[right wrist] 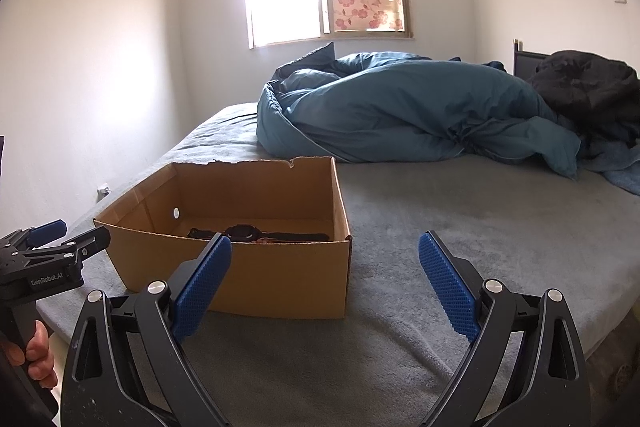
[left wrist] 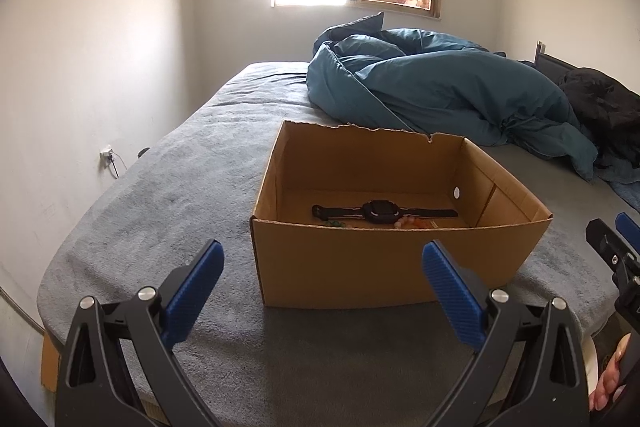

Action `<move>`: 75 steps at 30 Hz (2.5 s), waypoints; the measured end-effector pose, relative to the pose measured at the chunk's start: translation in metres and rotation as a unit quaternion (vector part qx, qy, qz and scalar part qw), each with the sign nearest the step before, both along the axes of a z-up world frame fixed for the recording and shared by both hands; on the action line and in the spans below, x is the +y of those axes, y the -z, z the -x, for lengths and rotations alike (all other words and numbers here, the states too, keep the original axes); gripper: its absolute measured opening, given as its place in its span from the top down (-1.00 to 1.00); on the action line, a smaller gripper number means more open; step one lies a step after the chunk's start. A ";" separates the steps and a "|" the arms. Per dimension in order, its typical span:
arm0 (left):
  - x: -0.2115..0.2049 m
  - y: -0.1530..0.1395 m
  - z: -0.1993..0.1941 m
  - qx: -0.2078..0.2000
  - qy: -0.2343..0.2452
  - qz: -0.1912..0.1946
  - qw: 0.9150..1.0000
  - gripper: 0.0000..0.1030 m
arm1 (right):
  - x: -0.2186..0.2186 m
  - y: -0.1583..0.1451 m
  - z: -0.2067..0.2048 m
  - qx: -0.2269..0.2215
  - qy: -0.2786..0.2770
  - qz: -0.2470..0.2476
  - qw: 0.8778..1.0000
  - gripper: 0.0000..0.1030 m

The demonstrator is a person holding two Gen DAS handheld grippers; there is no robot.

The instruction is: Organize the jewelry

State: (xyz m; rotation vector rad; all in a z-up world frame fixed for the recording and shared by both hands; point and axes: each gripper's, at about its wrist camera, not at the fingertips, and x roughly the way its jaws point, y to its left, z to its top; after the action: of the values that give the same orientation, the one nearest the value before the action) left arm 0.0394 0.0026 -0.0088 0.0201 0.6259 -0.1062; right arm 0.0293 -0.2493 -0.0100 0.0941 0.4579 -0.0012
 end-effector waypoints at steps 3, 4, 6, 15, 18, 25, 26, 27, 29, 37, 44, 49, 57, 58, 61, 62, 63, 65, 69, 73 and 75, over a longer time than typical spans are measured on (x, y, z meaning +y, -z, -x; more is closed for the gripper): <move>0.001 0.000 -0.001 0.001 0.002 0.003 1.000 -0.89 | 0.000 0.000 0.000 0.000 0.000 0.001 1.000 -0.76; 0.002 0.000 -0.002 0.001 0.003 0.002 1.000 -0.89 | 0.000 0.000 0.000 0.001 0.000 0.000 1.000 -0.76; 0.002 0.001 -0.002 0.003 0.005 0.003 1.000 -0.89 | 0.000 0.000 0.000 0.001 0.000 0.000 1.000 -0.76; 0.005 0.002 -0.004 0.005 0.004 0.006 1.000 -0.89 | -0.001 0.004 0.000 0.005 0.001 0.001 1.000 -0.76; 0.007 0.003 -0.005 0.007 0.001 0.007 1.000 -0.89 | -0.001 0.004 -0.001 0.005 0.000 0.001 1.000 -0.76; 0.007 0.003 -0.006 0.007 0.002 0.003 1.000 -0.89 | -0.002 0.004 -0.001 0.006 0.000 0.001 1.000 -0.76; 0.006 0.003 -0.006 0.007 0.002 0.002 1.000 -0.89 | -0.002 0.004 0.000 0.006 0.000 0.001 1.000 -0.76; 0.006 0.003 -0.006 0.007 0.002 0.001 1.000 -0.89 | -0.002 0.004 -0.001 0.006 0.000 0.001 1.000 -0.76; 0.004 0.004 -0.006 0.007 0.001 -0.001 1.000 -0.89 | -0.002 0.004 -0.001 0.006 0.000 0.001 1.000 -0.76; 0.001 0.008 -0.009 0.019 -0.005 -0.013 1.000 -0.89 | -0.001 0.008 0.000 0.012 0.001 0.000 1.000 -0.76; 0.000 0.009 -0.009 0.018 -0.004 -0.014 1.000 -0.89 | 0.000 0.009 -0.001 0.013 -0.001 0.000 1.000 -0.76; 0.000 0.009 -0.010 0.021 -0.005 -0.012 1.000 -0.89 | 0.001 0.007 -0.001 0.014 -0.003 0.000 1.000 -0.76; 0.001 0.008 -0.010 0.023 -0.005 -0.011 1.000 -0.89 | 0.000 0.007 -0.002 0.016 -0.005 0.001 1.000 -0.76; 0.001 0.008 -0.010 0.022 -0.006 -0.011 1.000 -0.89 | 0.000 0.007 -0.002 0.016 -0.005 0.000 1.000 -0.76; 0.002 0.008 -0.010 0.023 -0.006 -0.009 1.000 -0.89 | 0.000 0.007 -0.003 0.016 -0.005 0.001 1.000 -0.76; 0.002 0.008 -0.010 0.023 -0.006 -0.009 1.000 -0.89 | 0.000 0.007 -0.003 0.016 -0.006 0.001 1.000 -0.76; 0.002 0.008 -0.010 0.023 -0.006 -0.009 1.000 -0.89 | 0.000 0.007 -0.003 0.016 -0.005 0.001 1.000 -0.76; 0.002 0.007 -0.010 0.023 -0.006 -0.008 1.000 -0.89 | 0.000 0.007 -0.003 0.016 -0.005 0.000 1.000 -0.76; 0.002 0.007 -0.010 0.023 -0.006 -0.008 1.000 -0.89 | 0.001 0.006 -0.005 0.016 -0.005 0.001 1.000 -0.76; 0.003 0.007 -0.010 0.023 -0.005 -0.008 1.000 -0.89 | 0.001 0.006 -0.005 0.016 -0.004 0.001 1.000 -0.76; 0.003 0.007 -0.010 0.023 -0.005 -0.008 1.000 -0.89 | 0.001 0.006 -0.004 0.016 -0.004 0.001 1.000 -0.76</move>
State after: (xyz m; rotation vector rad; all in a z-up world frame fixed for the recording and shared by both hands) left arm 0.0495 0.0052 -0.0158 0.0305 0.6735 -0.0915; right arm 0.0336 -0.2484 -0.0162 0.0906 0.4897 0.0051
